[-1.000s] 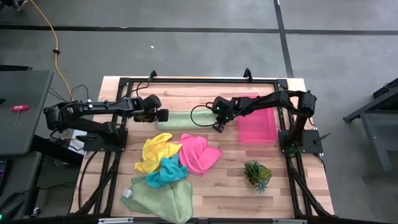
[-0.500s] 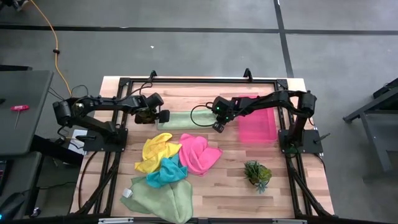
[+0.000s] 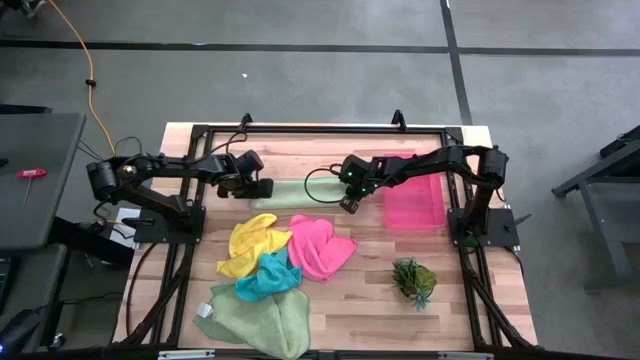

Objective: Fold microfiber towels
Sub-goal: Fold the top light green microfiber cloth

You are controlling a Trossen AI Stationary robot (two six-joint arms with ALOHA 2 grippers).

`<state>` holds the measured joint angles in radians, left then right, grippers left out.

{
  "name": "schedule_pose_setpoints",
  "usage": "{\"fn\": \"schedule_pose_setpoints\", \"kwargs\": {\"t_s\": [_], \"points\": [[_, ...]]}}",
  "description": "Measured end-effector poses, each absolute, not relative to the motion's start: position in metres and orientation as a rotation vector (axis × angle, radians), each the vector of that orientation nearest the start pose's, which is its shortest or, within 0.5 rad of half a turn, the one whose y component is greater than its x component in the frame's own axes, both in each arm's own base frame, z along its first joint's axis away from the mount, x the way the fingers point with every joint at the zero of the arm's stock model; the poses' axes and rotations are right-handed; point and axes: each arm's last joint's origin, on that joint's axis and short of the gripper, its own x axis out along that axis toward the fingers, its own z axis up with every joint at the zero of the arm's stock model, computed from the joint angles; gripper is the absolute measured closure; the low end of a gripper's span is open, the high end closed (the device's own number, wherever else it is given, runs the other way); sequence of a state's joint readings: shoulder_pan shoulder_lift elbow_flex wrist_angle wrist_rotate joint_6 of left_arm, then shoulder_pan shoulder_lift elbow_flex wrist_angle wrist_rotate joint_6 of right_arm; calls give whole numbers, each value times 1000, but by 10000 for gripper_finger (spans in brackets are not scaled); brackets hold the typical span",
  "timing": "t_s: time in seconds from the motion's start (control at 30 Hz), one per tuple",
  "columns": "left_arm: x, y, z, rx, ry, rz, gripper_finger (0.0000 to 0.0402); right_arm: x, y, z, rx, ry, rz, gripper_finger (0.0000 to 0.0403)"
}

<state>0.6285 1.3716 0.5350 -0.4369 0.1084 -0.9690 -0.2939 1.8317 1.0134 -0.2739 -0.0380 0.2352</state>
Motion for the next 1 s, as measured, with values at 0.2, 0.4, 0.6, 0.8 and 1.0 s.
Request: {"fn": "schedule_pose_setpoints", "kwargs": {"t_s": [0.2,0.4,0.6,0.8,1.0], "points": [[167,119,130,-1232,929,991,387,330,-99,135,397,1050,-361,403],[151,120,149,-1198,893,991,396,333,-96,135,425,1026,-371,403],[131,119,171,-1182,802,999,398,345,-89,127,509,943,-383,403],[115,113,184,-1179,771,992,399,365,-87,126,615,828,-395,403],[107,112,195,-1173,730,990,400,386,-84,131,612,827,-363,403]]}}
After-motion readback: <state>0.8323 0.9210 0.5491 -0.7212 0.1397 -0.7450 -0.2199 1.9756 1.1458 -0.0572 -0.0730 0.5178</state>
